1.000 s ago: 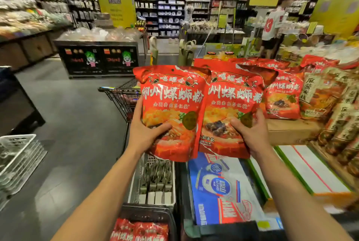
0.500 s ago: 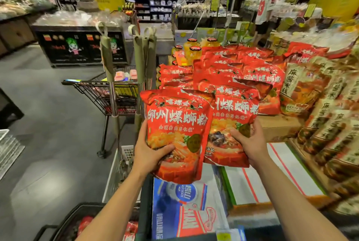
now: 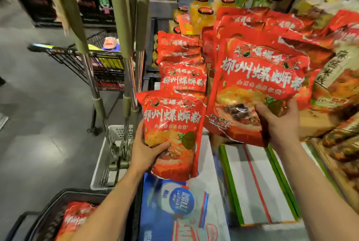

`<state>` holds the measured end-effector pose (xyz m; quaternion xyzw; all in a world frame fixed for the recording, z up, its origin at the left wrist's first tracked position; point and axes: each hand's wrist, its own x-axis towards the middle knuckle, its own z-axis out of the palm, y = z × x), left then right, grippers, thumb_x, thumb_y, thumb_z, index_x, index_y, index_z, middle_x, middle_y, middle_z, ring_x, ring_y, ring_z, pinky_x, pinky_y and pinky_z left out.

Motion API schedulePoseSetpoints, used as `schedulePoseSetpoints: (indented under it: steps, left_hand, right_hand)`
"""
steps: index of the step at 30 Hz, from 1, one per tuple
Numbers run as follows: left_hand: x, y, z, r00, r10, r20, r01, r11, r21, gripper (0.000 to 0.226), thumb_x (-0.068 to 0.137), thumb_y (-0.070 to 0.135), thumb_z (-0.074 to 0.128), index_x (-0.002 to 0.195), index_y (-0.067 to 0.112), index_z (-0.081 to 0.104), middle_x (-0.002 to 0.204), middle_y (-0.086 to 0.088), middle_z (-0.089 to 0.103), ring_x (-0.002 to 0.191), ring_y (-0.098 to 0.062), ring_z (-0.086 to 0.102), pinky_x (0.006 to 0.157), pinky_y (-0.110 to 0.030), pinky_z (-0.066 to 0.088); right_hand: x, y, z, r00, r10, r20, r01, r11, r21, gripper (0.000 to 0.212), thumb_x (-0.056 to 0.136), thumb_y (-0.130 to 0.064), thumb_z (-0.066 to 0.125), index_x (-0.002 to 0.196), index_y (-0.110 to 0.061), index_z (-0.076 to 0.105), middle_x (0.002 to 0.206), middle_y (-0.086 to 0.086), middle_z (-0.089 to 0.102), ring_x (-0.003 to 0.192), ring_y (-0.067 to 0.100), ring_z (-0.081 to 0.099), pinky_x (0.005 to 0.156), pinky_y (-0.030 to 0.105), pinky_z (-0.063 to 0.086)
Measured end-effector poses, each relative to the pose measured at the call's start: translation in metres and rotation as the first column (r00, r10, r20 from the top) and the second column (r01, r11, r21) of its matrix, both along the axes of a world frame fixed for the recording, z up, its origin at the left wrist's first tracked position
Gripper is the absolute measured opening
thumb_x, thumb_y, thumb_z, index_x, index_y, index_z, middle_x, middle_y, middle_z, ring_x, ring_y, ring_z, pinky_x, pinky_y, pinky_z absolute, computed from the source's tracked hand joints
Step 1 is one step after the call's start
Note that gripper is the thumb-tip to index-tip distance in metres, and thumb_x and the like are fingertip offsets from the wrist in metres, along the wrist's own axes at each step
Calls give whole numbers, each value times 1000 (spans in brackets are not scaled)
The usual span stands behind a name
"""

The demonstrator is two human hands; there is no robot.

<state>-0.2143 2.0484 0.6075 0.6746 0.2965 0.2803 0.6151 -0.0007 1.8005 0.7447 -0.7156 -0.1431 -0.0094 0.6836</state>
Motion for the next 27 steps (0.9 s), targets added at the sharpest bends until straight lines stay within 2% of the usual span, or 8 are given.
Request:
schedulePoseSetpoints:
  steps: [3,8,13,16,18,22,24,27]
  left_hand:
    - [18,-3,-24,998,-42,-43,42,999,-21,104,64,2,91,150,21,36,128,17,58,105,15,61,90,-13,53]
    - [64,-9,-50,997,-60,-38,58,997,-52,105,65,-1,90,152,21,35,128,16,59,105,12,63,81,-8,50]
    - [127,23,-65,999,29,14,-28,999,-39,104,61,16,96,149,24,40,130,5,63,114,-1,64,93,-24,55]
    - [158,42,-68,999,42,7,-43,999,32,117,57,41,93,155,29,30,146,1,53,130,-12,54,108,-41,48]
    - [171,46,-71,997,44,-66,-37,993,110,125,57,48,92,157,34,18,152,1,46,135,-12,49,112,-42,43]
    - [175,42,-76,959,166,-231,-94,952,292,128,59,68,84,158,36,9,148,-5,48,130,-27,52,101,-47,48]
    - [172,40,-75,924,228,-308,-103,922,372,127,61,73,79,160,31,10,140,-13,48,124,-34,50,95,-48,49]
    - [162,37,-68,896,243,-370,-57,892,449,125,63,78,74,160,30,10,147,-16,38,132,-35,40,101,-50,41]
  right_hand:
    - [15,10,2,999,38,12,-38,999,36,58,82,-1,76,130,-22,52,124,4,67,110,15,66,100,44,53]
    - [30,18,-6,997,79,15,-79,997,20,51,82,1,75,114,-33,54,106,-16,70,103,5,67,98,43,53]
    - [43,10,-31,994,104,-18,-103,994,43,51,77,-1,73,109,-36,56,102,-19,71,100,5,68,91,38,57]
    - [50,9,-47,991,132,-36,-128,987,93,52,75,-1,72,115,-31,57,110,-6,71,106,19,68,90,39,58]
    - [53,11,-58,989,142,-50,-137,985,107,55,70,-5,73,118,-25,56,107,-6,72,101,14,69,85,31,58]
    - [48,16,-76,982,170,-78,-167,985,41,49,69,-14,77,113,-23,59,102,-7,75,96,11,70,81,26,57]
    - [44,19,-87,977,186,-104,-187,982,-4,48,71,-4,78,111,-24,59,99,-9,76,94,10,71,80,25,57]
    - [38,25,-99,964,213,-160,-221,975,-36,57,71,2,78,118,-23,59,104,-5,76,100,18,71,86,34,57]
